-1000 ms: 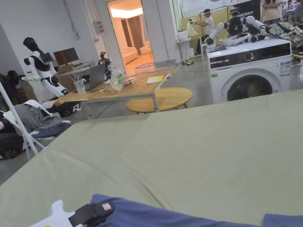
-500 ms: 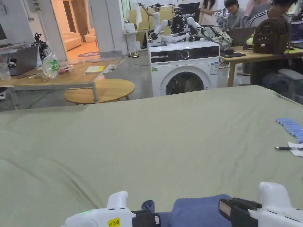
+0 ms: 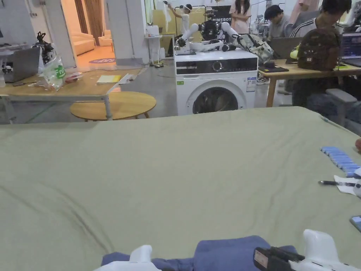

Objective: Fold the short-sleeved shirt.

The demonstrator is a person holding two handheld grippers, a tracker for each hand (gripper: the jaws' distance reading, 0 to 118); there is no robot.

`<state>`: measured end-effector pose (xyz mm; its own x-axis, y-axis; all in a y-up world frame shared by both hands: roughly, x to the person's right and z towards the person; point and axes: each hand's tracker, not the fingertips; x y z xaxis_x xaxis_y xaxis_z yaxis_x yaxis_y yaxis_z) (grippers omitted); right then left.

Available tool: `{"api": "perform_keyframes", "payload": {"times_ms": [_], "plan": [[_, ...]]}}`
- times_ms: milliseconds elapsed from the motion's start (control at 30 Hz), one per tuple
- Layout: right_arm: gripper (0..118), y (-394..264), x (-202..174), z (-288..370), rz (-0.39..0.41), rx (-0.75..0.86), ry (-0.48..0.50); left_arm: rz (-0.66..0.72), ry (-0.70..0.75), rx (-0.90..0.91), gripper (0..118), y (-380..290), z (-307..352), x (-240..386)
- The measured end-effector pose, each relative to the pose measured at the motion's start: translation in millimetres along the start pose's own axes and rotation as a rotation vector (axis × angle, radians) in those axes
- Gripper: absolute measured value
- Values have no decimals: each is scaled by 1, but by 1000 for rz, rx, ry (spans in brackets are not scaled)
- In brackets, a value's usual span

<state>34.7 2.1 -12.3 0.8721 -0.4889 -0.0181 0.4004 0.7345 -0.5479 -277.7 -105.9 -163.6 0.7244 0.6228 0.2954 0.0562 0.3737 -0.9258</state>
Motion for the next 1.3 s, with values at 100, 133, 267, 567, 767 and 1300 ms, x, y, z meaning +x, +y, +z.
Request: {"api": "perform_keyframes", "payload": {"times_ms": [100, 133, 267, 567, 767, 1300], "plan": [[0, -5, -4, 1, 26, -28, -11, 155, -137, 58, 0, 11, 18, -9], [0, -6, -4, 1, 31, -28, -9, 162, -166, 79, 0, 11, 26, -10], [0, -8, 0, -3, 26, -36, -11, 28, -136, 319, 23, 16, 95, -26], [0, -1, 2, -12, 30, -74, -1, 342, -65, 399, 93, -9, 149, -116], [0, -3, -1, -3, 56, -79, -26, 519, -253, 308, 11, -10, 102, -120], [0, 15, 10, 6, 20, -43, -20, 68, 65, 612, 4, 0, 251, 2]]}}
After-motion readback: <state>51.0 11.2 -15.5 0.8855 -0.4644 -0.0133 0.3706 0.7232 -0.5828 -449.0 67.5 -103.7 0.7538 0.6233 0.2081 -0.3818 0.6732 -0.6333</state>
